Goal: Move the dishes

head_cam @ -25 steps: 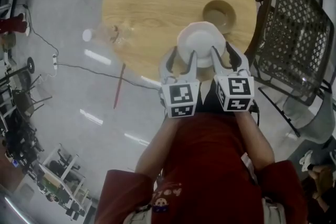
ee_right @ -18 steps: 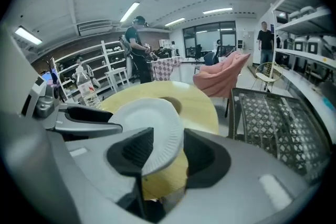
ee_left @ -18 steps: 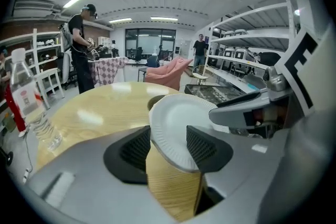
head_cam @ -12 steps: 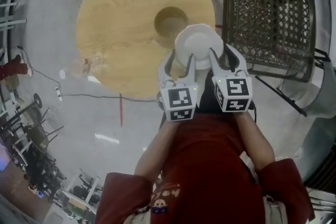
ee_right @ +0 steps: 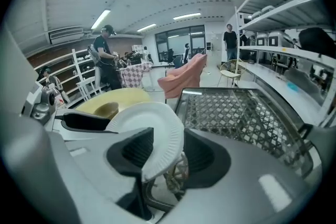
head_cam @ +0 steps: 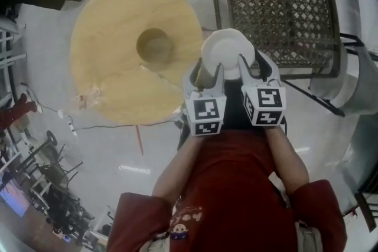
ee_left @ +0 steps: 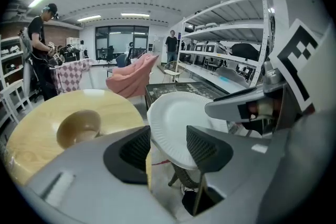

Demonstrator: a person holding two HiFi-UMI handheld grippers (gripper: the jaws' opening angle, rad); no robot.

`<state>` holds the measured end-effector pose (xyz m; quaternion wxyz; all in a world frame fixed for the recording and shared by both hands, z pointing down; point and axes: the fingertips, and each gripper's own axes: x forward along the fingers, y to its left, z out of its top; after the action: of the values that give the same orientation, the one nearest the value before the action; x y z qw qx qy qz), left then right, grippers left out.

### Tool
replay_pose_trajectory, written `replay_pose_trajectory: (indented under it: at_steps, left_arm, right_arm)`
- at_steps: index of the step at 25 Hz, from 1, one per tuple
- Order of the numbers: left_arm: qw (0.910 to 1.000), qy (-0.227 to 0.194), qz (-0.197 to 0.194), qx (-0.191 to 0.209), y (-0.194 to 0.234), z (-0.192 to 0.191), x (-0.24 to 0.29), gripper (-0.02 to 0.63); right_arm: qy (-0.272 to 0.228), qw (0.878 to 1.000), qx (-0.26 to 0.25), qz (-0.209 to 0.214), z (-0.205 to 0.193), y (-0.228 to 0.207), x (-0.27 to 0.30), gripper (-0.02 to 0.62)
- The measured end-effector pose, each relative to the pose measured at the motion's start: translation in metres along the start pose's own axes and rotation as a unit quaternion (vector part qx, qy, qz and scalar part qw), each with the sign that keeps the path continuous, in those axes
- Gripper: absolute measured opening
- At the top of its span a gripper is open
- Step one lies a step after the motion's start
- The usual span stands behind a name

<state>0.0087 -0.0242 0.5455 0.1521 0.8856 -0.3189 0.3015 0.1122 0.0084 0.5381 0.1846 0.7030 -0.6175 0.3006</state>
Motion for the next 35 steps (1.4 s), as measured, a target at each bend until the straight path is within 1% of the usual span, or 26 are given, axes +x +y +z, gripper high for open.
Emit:
replay_pose_trajectory:
  at_steps: [4, 9, 13, 19, 23, 31, 35]
  left_arm:
    - [0.9998, 0.002, -0.014, 0.012, -0.037, 0.005, 0.026, 0.227]
    - [0.9994, 0.009, -0.029, 0.018, -0.063, 0.026, 0.054, 0.227]
    - [0.9991, 0.021, -0.033, 0.015, -0.084, 0.015, 0.071, 0.227]
    - [0.9989, 0.039, -0.026, 0.002, -0.098, 0.000, 0.091, 0.227]
    - [0.9986, 0.050, -0.020, 0.001, -0.098, -0.009, 0.101, 0.227]
    - [0.9971, 0.074, -0.015, -0.008, -0.099, -0.034, 0.128, 0.227]
    - [0.9964, 0.084, -0.013, -0.011, -0.100, -0.044, 0.140, 0.227]
  right_arm:
    - [-0.001, 1.000, 0.013, -0.013, -0.011, -0.044, -0.005, 0.181]
    - [0.010, 0.999, 0.028, -0.026, -0.005, -0.086, -0.002, 0.181]
    - [0.026, 0.999, 0.032, -0.022, -0.019, -0.109, 0.001, 0.181]
    - [0.057, 0.998, 0.019, 0.003, -0.035, -0.128, 0.015, 0.181]
    - [0.072, 0.997, 0.006, 0.018, -0.044, -0.131, 0.026, 0.181]
    - [0.111, 0.993, -0.012, 0.048, -0.075, -0.142, 0.055, 0.180]
    - [0.124, 0.990, -0.014, 0.059, -0.086, -0.148, 0.069, 0.181]
